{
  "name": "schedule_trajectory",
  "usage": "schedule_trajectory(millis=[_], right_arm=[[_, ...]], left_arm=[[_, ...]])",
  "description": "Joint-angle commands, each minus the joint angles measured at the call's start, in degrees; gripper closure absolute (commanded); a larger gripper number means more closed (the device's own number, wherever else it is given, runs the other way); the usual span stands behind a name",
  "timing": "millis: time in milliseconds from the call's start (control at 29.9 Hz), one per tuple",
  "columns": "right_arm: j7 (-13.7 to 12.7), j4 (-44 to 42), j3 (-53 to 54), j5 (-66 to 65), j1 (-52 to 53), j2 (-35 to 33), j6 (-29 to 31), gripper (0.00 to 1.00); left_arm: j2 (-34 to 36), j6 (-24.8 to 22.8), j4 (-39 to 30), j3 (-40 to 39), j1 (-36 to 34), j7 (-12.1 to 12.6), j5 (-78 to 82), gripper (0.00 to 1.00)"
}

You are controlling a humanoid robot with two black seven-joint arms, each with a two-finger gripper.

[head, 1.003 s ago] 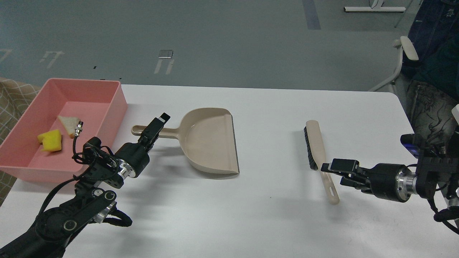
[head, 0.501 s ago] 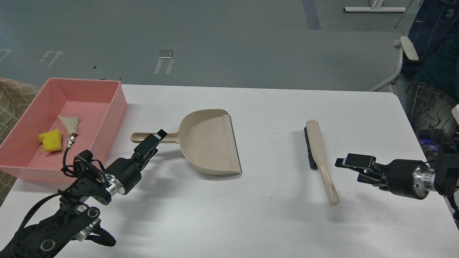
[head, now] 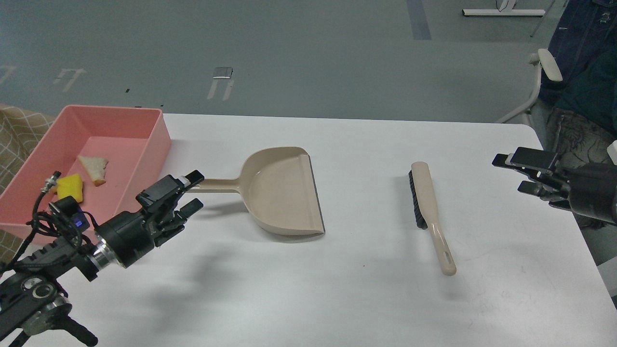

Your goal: Sweep and dump garbage into bin

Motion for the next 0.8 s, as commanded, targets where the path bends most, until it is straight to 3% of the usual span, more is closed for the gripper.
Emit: schedule_trajectory(millis=[0, 67, 201, 468, 535, 668, 769], right_arm=[[0.0, -1.7, 6.2, 3.3, -0.1, 0.0, 0.0, 0.02], [0.0, -2.5, 8.1, 4.5, 0.3, 0.3, 0.0, 0.02], [-0.1, -7.5, 14.2, 7.9, 2.4, 0.6, 0.0, 0.03], [-0.9, -24.8, 14.6, 8.9, 17.7, 7.6, 0.0, 0.05], [-0.9, -28.0, 14.2, 8.9, 19.6, 9.0, 0.0, 0.06], [-0.8, -35.6, 12.2, 8.5, 25.9, 14.1, 0.0, 0.09], [-0.6, -40.0, 11.5, 8.4, 29.2, 17.3, 0.0, 0.1]], left_arm=[[0.3, -6.7, -0.3, -10.0, -0.3, 0.8, -7.8, 0.02], [0.4, -6.7, -0.3, -12.9, -1.0, 1.8, -10.1, 0.02], [0.3, -6.7, 0.6, -18.7, -7.1, 7.1, -17.6, 0.02], [-0.6, -6.7, 10.6, -17.2, -25.2, 11.6, -21.8, 0.02], [-1.3, -6.5, 13.1, -15.6, -28.4, 11.8, -21.8, 0.02], [-4.8, -4.0, 22.3, -8.3, -41.2, 11.9, -21.9, 0.02], [-6.8, -2.6, 28.4, -6.6, -45.9, 11.9, -21.9, 0.02]])
